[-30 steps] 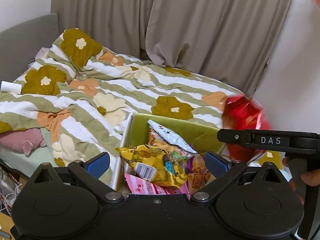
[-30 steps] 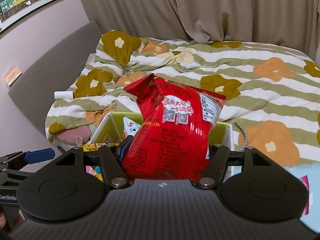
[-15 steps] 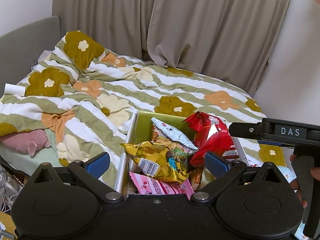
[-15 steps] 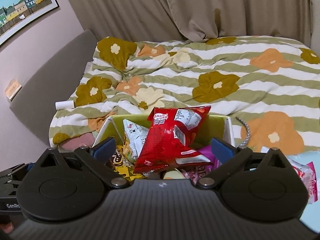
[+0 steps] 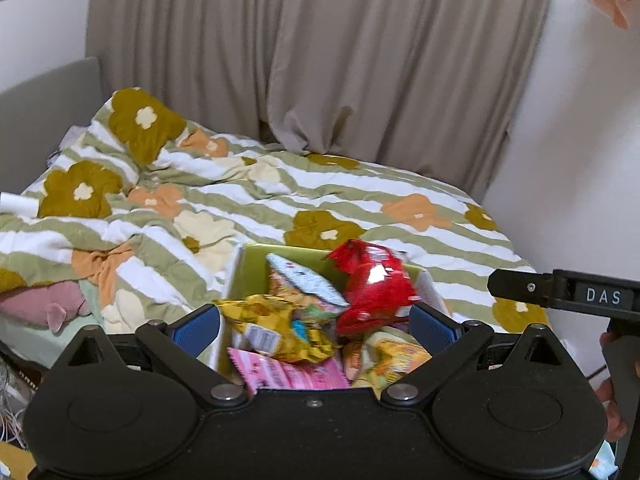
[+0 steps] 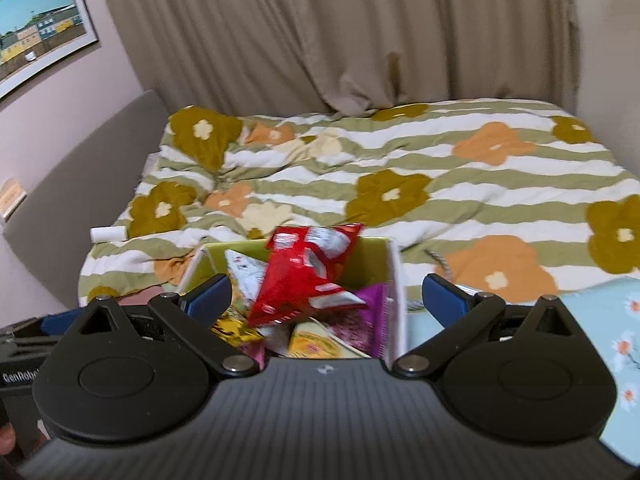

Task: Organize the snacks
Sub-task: 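Move both tools back from the box toward the last two bags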

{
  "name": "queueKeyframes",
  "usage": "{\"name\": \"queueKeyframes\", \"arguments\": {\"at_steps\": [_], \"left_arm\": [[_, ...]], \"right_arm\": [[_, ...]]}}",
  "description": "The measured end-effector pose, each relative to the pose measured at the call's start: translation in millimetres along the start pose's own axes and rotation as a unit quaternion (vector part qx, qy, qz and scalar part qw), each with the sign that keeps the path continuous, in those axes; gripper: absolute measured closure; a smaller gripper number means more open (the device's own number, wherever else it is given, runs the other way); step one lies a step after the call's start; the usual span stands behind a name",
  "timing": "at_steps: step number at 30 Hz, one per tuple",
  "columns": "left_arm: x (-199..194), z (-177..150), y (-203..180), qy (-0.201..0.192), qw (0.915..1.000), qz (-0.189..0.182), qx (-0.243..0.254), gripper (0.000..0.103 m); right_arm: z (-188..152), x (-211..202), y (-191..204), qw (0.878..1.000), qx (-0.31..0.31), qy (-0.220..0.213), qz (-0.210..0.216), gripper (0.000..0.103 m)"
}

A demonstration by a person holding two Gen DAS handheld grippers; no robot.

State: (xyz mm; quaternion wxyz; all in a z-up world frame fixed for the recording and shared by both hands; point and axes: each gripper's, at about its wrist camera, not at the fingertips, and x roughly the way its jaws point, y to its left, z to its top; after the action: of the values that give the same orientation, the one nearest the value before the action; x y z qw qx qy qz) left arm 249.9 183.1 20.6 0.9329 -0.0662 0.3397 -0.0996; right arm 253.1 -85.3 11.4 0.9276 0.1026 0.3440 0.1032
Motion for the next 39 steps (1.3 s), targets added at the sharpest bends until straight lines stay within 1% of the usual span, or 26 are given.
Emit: {"name": "queueKeyframes", "arguments": {"at_steps": [5,8,11,14,18,21,26,30,35,39], "left_arm": [[-5.4,-4.6,-40.9,-0.008,0.9993,-0.030,0.019,0.001],[-3.8,-11.3,-72.0,-0.005,0.9984,-0.043,0.035,0.001],[0.2,-17.7,-105.4,-0.003,0.9979,-0.044,0.047,0.001],[7.4,-23.5,-139.9,0.002,0.9981,-0.040,0.047,0.001],[20.5,-30.2,-181.7,0.007,0.9980,-0.041,0.049,0.001],[39.7,-36.3,-210.9,0.016,0.9979,-0.033,0.053,0.001],[80.8,-48.6,-245.7,0.036,0.9969,-0.023,0.066,0.001],[118.6,-61.6,-261.8,0.054,0.9949,0.004,0.084,0.001],[165.5,-77.9,-263.3,0.087,0.9910,0.032,0.097,0.002],[195.3,-86.7,-260.7,0.106,0.9879,0.052,0.099,0.005]], "right_arm": [[-9.4,-32.1,-25.5,1.000,0.008,-0.013,-0.020,0.000],[-13.2,-51.6,-52.3,0.999,0.013,-0.028,-0.038,0.000],[-16.9,-69.2,-84.6,0.997,0.021,-0.045,-0.051,0.000],[-18.9,-82.5,-123.9,0.997,0.027,-0.052,-0.058,0.000],[-18.0,-90.1,-177.1,0.997,0.029,-0.040,-0.059,0.000],[-18.7,-89.4,-212.2,0.997,0.031,-0.029,-0.059,0.000],[-20.4,-74.2,-260.0,0.999,0.034,0.002,-0.042,0.000],[-23.8,-46.4,-287.2,0.998,0.043,0.030,-0.023,0.000],[-31.8,-5.9,-308.7,0.995,0.071,0.067,0.005,0.000],[-41.4,30.6,-316.1,0.992,0.087,0.094,0.019,0.000]]}}
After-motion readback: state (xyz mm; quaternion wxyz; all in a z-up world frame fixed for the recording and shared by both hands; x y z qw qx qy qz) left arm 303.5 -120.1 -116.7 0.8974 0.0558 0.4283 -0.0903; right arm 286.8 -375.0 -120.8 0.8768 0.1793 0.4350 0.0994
